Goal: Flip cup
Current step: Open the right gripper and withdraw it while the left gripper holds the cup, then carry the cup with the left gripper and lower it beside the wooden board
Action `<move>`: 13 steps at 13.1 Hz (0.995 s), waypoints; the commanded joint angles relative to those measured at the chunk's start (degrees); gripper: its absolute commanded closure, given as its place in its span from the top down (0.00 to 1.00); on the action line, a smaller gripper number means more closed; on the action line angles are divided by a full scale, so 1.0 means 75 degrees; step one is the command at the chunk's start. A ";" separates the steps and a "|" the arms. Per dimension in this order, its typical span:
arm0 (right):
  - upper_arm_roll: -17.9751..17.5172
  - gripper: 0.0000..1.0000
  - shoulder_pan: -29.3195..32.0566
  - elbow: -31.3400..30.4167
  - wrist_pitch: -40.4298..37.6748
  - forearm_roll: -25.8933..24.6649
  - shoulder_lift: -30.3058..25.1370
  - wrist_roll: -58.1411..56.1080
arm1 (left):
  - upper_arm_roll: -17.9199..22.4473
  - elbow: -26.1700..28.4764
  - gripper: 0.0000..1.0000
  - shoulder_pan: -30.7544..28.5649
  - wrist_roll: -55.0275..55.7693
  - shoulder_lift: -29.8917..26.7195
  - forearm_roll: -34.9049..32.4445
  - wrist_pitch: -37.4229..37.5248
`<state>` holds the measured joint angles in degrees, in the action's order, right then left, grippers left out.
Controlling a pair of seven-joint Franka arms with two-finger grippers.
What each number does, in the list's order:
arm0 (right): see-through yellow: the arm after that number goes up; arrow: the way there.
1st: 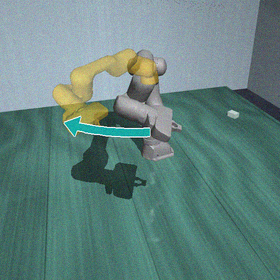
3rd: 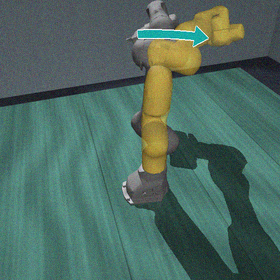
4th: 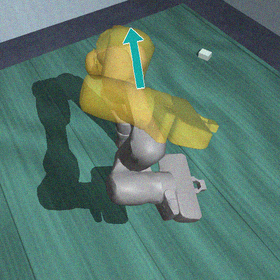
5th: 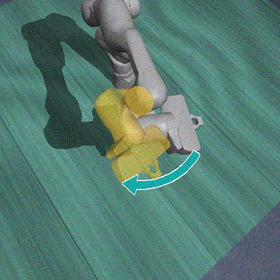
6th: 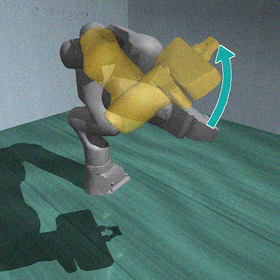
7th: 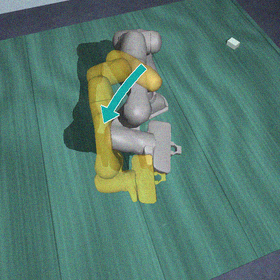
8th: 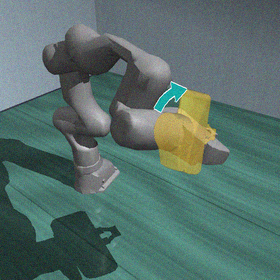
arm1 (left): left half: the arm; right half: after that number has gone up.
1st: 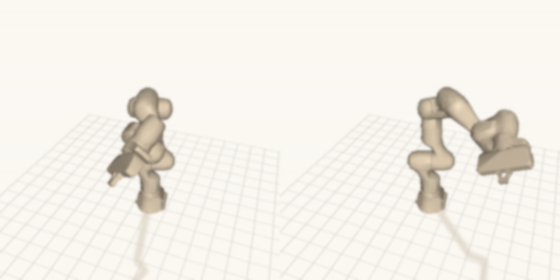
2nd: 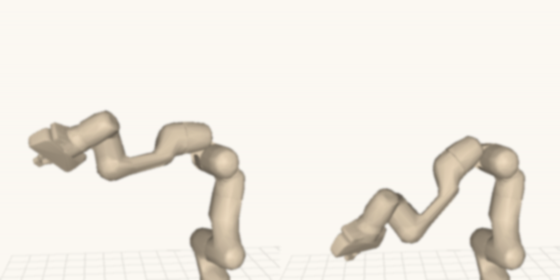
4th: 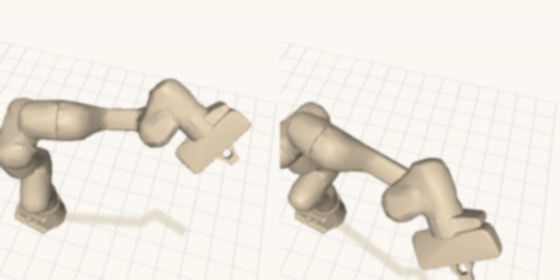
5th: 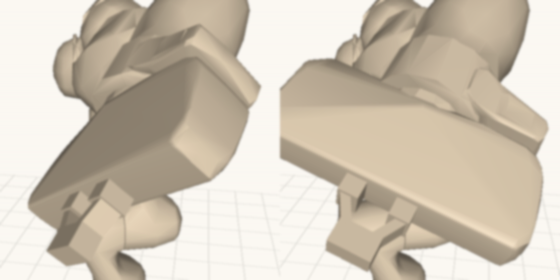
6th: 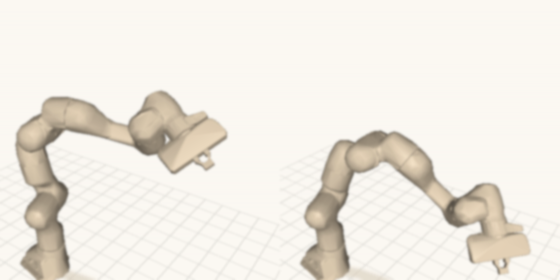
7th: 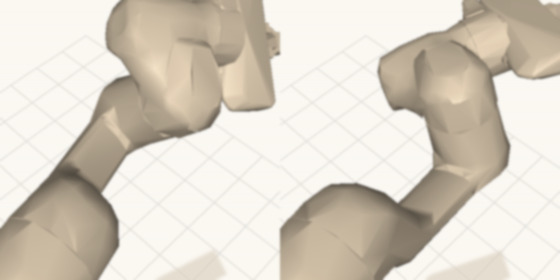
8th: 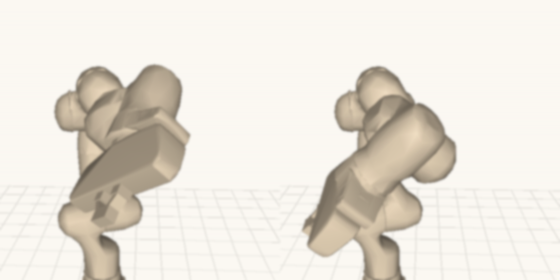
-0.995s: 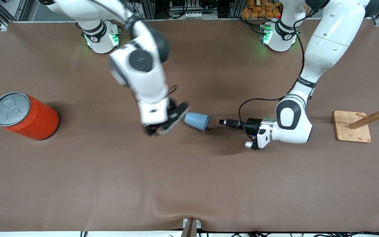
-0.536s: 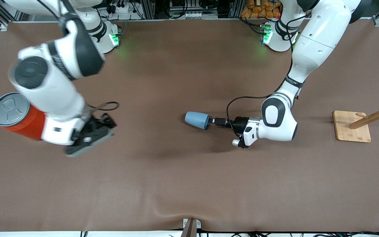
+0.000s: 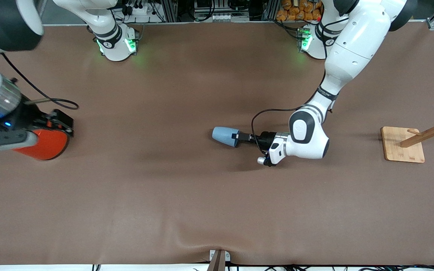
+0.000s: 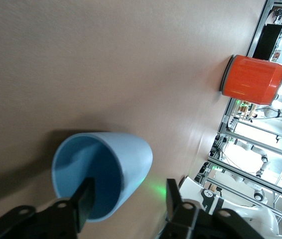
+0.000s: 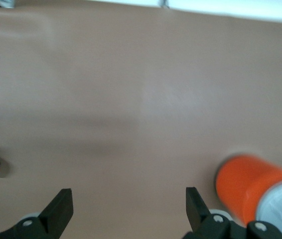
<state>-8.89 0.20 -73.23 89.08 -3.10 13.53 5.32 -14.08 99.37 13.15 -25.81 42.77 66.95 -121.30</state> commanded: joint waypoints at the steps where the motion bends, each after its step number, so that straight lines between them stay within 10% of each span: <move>1: 0.0668 1.00 0.0008 -0.0931 -0.0123 0.0575 -0.0840 0.0754 | 0.0026 0.0004 0.47 0.0192 -0.0109 0.0086 0.0260 -0.0162; 5: 0.1092 1.00 -0.0120 -0.2561 0.0427 0.0847 -0.1989 0.0767 | 0.0026 0.0086 0.00 0.0204 -0.0016 0.0016 0.0260 -0.0162; 8: 0.1092 1.00 -0.0097 -0.2822 0.0405 0.0847 -0.2085 0.0652 | 0.0108 0.0040 0.00 0.0169 0.0939 -0.0637 -0.0449 -0.0150; 13: 0.1068 1.00 -0.0238 -0.1219 -0.0519 0.0672 -0.1489 0.0580 | 0.0131 -0.0066 0.00 -0.0590 0.3756 -0.2373 -0.4946 0.0071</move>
<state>-1.19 -0.81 -88.72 89.34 2.04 0.02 9.80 -13.27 96.62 11.70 -0.92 29.70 38.21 -121.90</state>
